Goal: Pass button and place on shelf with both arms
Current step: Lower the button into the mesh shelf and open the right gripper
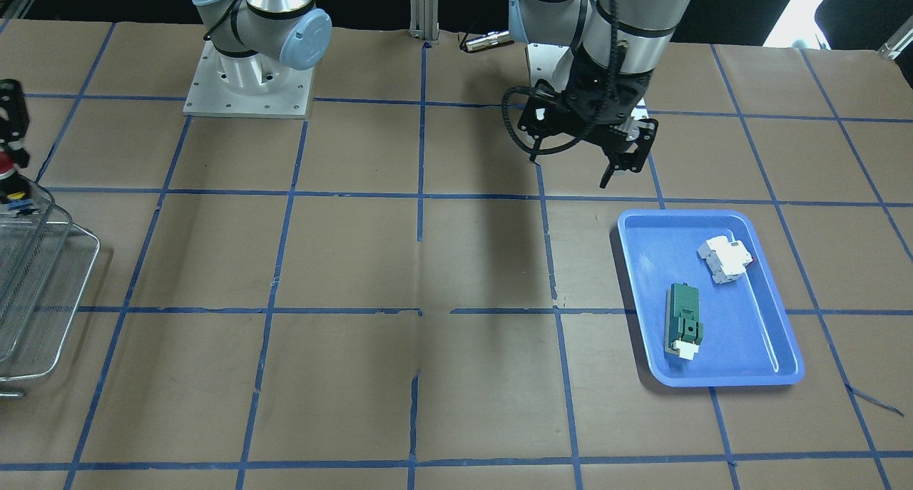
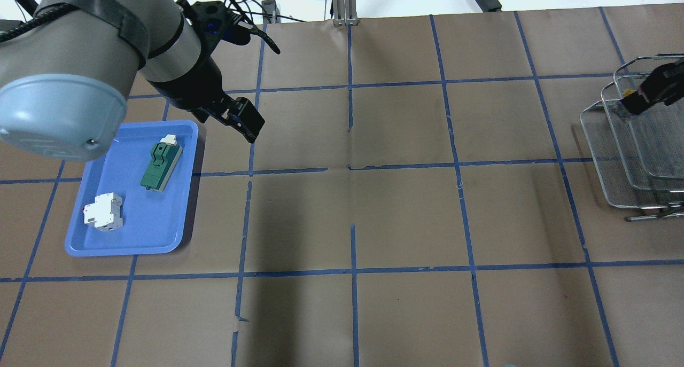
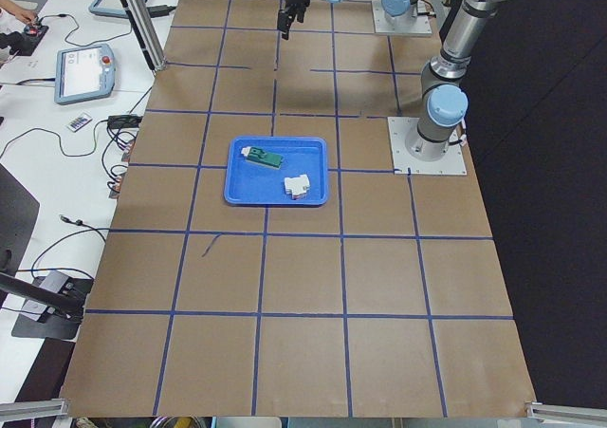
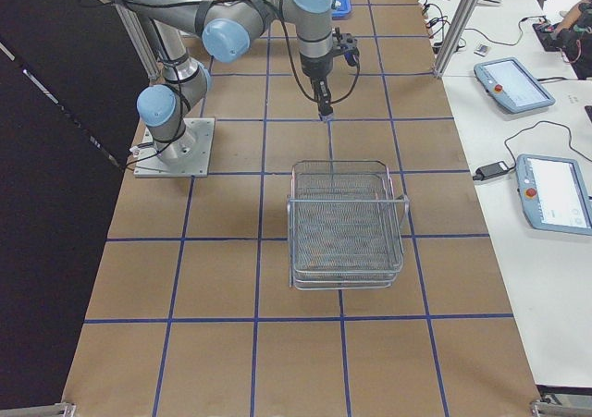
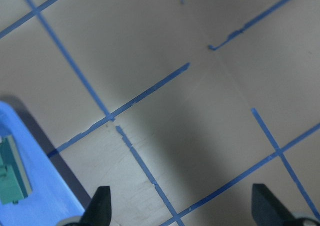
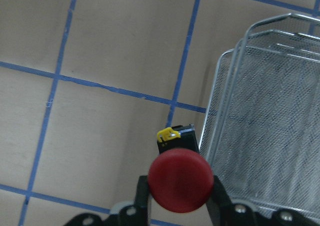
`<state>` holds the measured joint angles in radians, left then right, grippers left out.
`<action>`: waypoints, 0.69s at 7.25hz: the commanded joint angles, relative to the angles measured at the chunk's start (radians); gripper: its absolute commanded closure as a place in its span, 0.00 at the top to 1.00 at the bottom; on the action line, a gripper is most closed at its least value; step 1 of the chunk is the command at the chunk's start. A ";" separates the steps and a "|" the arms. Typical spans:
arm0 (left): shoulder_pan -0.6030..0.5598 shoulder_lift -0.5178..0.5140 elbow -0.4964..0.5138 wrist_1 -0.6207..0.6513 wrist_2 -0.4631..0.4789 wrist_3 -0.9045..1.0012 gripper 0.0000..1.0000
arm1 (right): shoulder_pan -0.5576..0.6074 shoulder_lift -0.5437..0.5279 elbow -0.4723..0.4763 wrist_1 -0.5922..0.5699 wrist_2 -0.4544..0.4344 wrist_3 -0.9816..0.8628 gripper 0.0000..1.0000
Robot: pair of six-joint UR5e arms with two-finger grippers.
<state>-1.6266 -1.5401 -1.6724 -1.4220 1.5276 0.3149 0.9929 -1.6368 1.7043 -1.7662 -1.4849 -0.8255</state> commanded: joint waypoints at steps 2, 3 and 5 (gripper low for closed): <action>0.082 -0.015 0.014 0.001 0.005 -0.219 1.00 | -0.149 0.115 0.011 -0.085 0.005 -0.135 0.12; 0.094 -0.024 0.051 -0.017 0.076 -0.209 1.00 | -0.154 0.148 0.009 -0.098 0.005 -0.136 0.18; 0.094 -0.032 0.068 -0.057 0.082 -0.224 1.00 | -0.166 0.179 -0.003 -0.085 0.006 -0.136 0.35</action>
<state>-1.5344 -1.5674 -1.6162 -1.4641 1.6016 0.0989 0.8329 -1.4745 1.7067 -1.8547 -1.4800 -0.9607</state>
